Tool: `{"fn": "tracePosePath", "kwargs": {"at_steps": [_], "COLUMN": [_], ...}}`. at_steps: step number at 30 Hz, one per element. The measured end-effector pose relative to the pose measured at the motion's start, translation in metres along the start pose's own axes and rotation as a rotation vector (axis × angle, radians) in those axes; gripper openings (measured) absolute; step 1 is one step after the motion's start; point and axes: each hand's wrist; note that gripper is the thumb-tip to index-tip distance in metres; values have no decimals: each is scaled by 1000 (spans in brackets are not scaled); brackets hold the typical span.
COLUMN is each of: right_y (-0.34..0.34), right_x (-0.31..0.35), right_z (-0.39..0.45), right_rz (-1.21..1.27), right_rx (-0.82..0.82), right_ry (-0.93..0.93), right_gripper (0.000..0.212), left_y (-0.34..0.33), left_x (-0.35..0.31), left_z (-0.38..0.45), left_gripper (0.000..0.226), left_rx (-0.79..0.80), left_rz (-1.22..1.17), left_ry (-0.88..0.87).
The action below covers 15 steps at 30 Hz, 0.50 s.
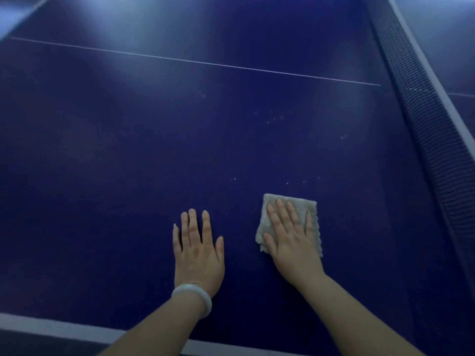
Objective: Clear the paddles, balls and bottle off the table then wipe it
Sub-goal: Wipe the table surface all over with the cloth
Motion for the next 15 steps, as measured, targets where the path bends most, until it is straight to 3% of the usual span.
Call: {"fn": "tracePosePath", "kwargs": {"at_steps": [4,7,15], "right_y": [2,-1,-4], "right_x": [-8,-1,49], "right_z": [6,5,13], "right_rz": [12,-12,36], "right_rx": [-5,-24,-40], "right_ry": [-102,-157,-329], "right_gripper": [66,65,68], "left_y": [13,19,17], "left_x": [4,21,42], "left_z": [8,40,114], "left_gripper": [63,53,69], "left_rx": [40,-36,3], "left_rz": [-28,-68,14], "left_ry": [-58,-144,-2]}}
Point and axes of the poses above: each hand's wrist, its own z-axis towards the middle knuckle, its own y-axis out of the back of the hand, x = y × z, and after that the axes turned 9 degrees about y, right-handed
